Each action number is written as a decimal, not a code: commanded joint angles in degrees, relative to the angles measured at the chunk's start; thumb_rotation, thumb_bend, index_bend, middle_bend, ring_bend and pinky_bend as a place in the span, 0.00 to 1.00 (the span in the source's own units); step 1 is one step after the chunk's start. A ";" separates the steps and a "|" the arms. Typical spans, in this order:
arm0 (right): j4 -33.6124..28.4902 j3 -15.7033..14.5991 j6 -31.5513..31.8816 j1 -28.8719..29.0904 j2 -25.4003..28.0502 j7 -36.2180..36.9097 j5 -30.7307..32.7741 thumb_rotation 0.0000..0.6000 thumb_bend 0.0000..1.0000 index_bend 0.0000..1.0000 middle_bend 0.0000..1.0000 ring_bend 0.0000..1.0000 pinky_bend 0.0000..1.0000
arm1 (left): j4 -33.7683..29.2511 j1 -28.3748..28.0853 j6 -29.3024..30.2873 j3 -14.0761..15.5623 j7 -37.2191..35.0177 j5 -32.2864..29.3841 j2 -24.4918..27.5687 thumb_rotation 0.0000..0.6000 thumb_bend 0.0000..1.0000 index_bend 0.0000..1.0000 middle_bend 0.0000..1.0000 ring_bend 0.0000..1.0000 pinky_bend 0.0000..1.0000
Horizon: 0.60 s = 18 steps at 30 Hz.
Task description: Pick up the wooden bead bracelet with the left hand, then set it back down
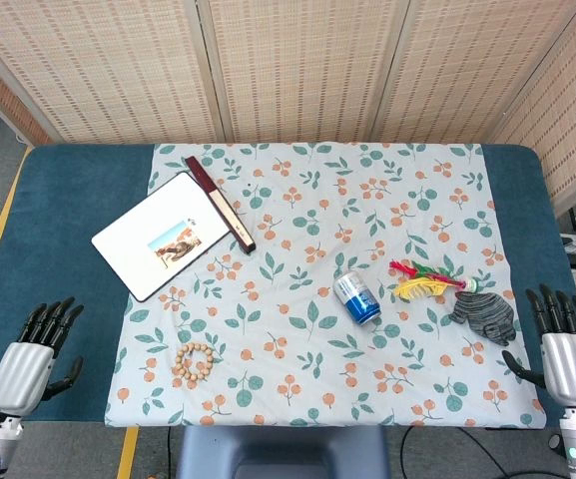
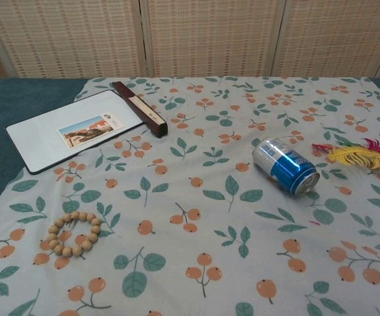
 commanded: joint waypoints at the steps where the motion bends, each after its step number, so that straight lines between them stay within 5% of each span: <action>1: 0.50 0.73 -0.69 -0.42 0.36 1.11 -1.36 0.72 0.15 0.00 0.00 0.00 0.00 | -0.97 -0.29 -0.68 1.51 -0.07 2.31 0.16 1.00 0.47 0.00 0.00 0.00 0.00; 8: -0.18 1.67 -3.57 -0.85 0.88 1.04 -2.98 0.71 0.15 0.00 0.00 0.00 0.00 | -1.68 -2.86 -2.46 6.78 -4.62 14.03 -1.53 1.00 0.47 0.09 0.15 0.01 0.00; 13: -0.30 2.57 -5.85 -1.05 1.38 1.97 -3.16 0.71 0.15 0.00 0.00 0.00 0.00 | 1.75 -5.92 -6.99 4.73 0.54 15.01 -8.43 1.00 0.47 0.24 0.29 0.06 0.00; 18: -0.24 3.40 -6.24 -1.80 2.10 3.32 -3.87 0.71 0.15 0.00 0.00 0.00 0.00 | 6.84 -7.02 -10.44 3.24 6.69 13.17 -15.42 1.00 0.47 0.26 0.30 0.06 0.00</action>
